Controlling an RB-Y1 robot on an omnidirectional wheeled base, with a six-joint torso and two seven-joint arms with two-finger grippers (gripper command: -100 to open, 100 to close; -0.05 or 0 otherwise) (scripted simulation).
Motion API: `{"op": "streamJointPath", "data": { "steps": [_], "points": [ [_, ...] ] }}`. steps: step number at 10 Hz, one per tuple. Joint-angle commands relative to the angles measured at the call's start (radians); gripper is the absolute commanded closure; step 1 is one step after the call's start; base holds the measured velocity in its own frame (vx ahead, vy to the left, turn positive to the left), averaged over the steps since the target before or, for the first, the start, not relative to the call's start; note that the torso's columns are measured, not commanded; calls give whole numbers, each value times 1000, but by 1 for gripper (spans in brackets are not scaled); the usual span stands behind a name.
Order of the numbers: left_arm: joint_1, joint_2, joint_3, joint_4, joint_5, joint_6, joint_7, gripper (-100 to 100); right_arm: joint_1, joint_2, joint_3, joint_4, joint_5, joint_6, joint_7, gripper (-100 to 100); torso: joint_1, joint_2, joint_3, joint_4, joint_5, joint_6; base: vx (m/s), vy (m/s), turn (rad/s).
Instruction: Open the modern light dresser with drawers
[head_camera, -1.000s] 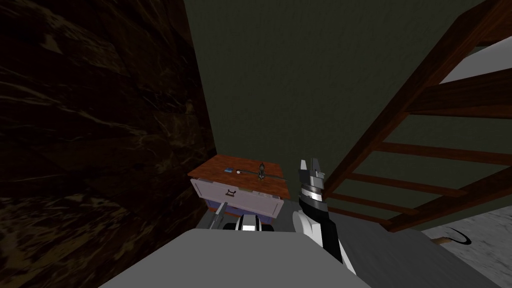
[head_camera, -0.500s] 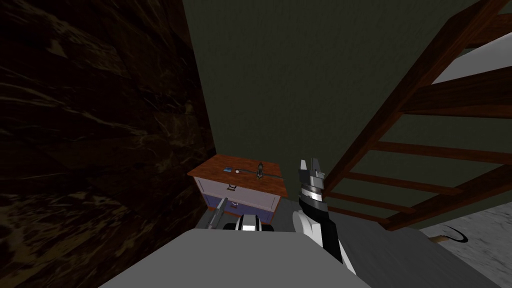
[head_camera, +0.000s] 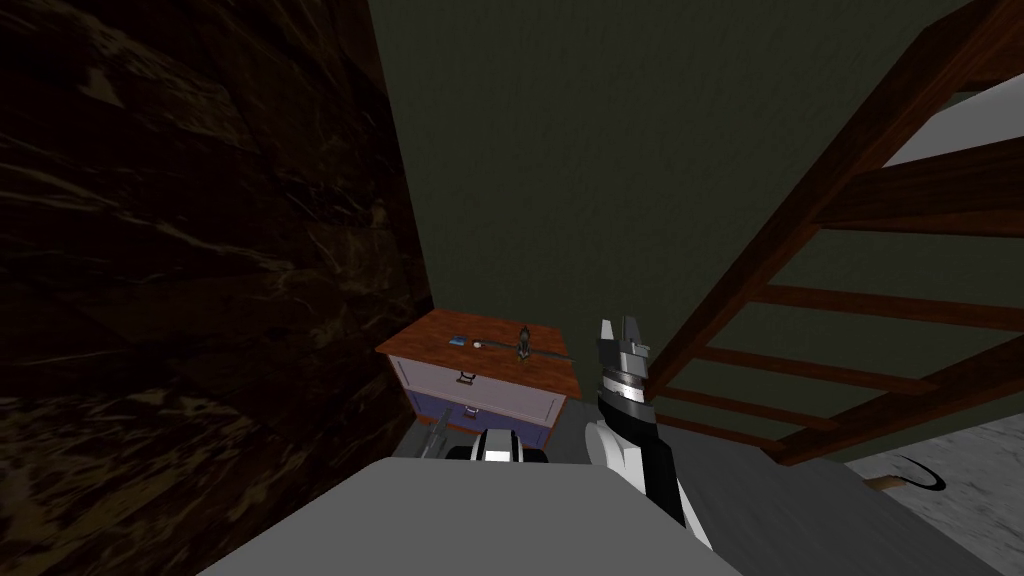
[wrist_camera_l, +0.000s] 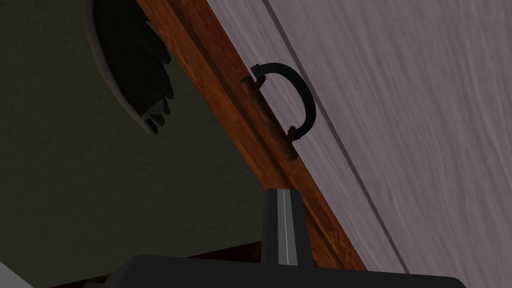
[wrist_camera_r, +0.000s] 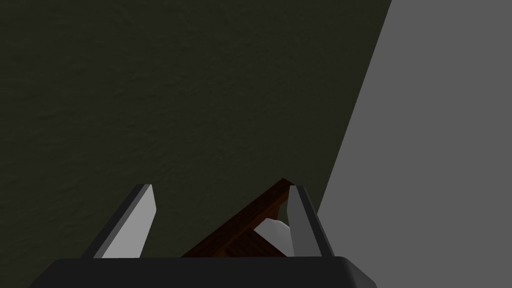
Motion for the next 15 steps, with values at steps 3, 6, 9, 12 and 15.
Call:
{"op": "streamJointPath", "data": {
  "steps": [3,6,9,12,15],
  "points": [
    [-9,78,1,-11,2,12,4,-100,0,0,0,0,0,0,0,0,0,0,0,0,0,0,-2,-6,0],
    [-40,86,2,-41,11,68,20,-100,0,0,0,0,0,0,0,0,0,0,0,0,0,0,-10,-27,0],
    [-73,93,4,-70,20,127,38,-100,0,0,0,0,0,0,0,0,1,0,0,0,0,0,-12,-38,0],
    [-100,62,5,-91,28,180,53,-100,0,0,0,0,0,0,0,0,1,0,0,0,1,0,-10,-23,0],
    [-91,32,2,-121,27,202,60,-100,0,0,0,0,0,0,0,0,1,0,0,0,0,0,-3,-14,0]
  ]
}}
